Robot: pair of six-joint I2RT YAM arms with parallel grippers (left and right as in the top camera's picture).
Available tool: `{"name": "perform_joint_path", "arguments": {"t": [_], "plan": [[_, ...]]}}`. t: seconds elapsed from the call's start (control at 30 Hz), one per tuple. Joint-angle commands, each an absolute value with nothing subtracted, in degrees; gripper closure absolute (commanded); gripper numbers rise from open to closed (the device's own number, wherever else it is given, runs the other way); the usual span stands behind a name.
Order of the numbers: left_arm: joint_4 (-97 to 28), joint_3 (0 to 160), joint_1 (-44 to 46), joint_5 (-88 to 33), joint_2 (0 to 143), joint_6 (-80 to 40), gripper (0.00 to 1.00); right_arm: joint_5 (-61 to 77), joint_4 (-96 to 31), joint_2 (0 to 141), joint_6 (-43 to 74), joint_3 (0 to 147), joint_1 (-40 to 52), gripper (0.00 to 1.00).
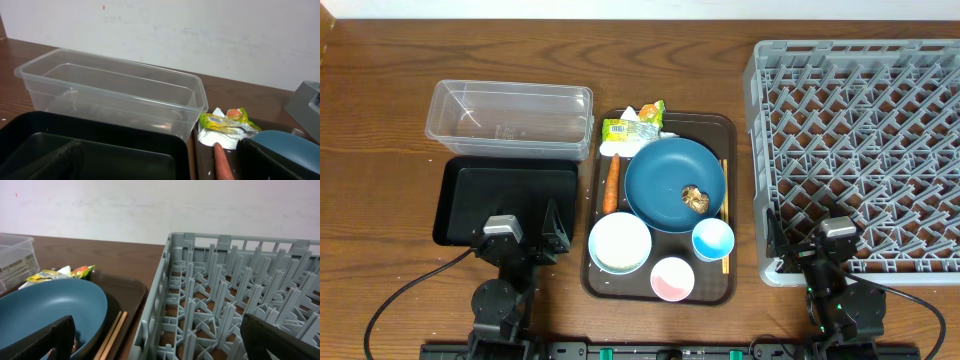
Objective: Sort waste into correct bins and load items into the dishwasher rack
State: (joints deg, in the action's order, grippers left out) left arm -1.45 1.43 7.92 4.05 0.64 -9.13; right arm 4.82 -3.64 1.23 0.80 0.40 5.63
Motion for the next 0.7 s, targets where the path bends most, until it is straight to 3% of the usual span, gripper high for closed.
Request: {"name": "perform_joint_path", "arguments": {"t": [0.0,0.67], "plan": [[-2.74,0.23,7.79,4.51,0.71,-8.64,0.02,3.86,-3.84,1.26,0.14,0.32,5.26,0.01],[-2.35,0.25,7.79,2.59,0.71,-8.64,0.02,0.47,-3.73,1.26,0.36,0.32,5.28,0.01]]}}
